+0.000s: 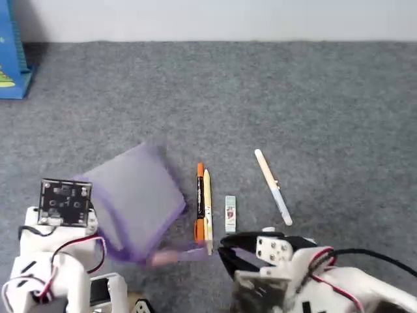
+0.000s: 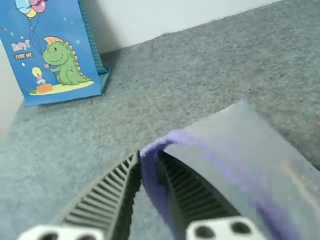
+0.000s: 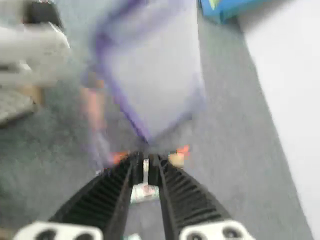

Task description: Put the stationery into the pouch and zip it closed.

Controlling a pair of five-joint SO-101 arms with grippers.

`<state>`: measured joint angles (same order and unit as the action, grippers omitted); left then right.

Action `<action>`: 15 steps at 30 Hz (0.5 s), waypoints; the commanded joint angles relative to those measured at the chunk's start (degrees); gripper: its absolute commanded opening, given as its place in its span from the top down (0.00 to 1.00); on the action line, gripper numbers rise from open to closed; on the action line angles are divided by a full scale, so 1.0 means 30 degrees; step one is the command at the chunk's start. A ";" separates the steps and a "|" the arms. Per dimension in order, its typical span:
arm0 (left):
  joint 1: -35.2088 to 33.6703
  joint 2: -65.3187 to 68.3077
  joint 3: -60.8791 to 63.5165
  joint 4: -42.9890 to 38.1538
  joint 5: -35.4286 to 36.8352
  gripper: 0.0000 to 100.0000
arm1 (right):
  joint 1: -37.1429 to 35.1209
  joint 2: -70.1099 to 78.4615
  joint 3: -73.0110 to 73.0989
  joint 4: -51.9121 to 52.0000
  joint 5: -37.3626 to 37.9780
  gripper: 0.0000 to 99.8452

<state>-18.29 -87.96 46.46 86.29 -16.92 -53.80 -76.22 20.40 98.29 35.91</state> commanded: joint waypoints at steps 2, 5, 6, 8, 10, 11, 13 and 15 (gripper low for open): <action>-0.0908 0.0293 0.0103 0.0234 0.0498 0.73 | 0.1656 0.0484 -0.0088 -0.1158 -0.0088 0.99; -0.1231 0.0381 0.0073 0.0205 0.0615 0.72 | 0.2535 0.1538 -0.0117 -0.1333 -0.0615 0.99; -0.1231 0.0381 0.0073 0.0205 0.0410 0.73 | 0.2593 0.1773 -0.0117 -0.1363 -0.0645 0.99; -0.1201 0.0352 0.0073 0.0234 -0.0410 0.77 | 0.2623 0.2125 -0.0205 -0.1568 -0.0762 0.99; -0.1201 0.0381 0.0103 0.0234 -0.1055 0.81 | 0.2623 0.2242 -0.0117 -0.1802 -0.1026 0.99; -0.1201 0.0381 0.0132 0.0234 -0.1348 0.84 | 0.2623 0.2359 -0.0117 -0.1802 -0.1436 0.99; -0.1201 0.0293 0.0132 0.0234 -0.1758 0.90 | 0.2623 0.2388 -0.0059 -0.1890 -0.2139 0.99; -0.1201 0.0293 0.0132 0.0176 -0.1934 0.98 | 0.2623 0.2388 -0.0059 -0.1919 -0.2520 0.99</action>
<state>-21.45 -87.87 47.08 86.90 -21.58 -46.24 -70.24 20.40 93.89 30.37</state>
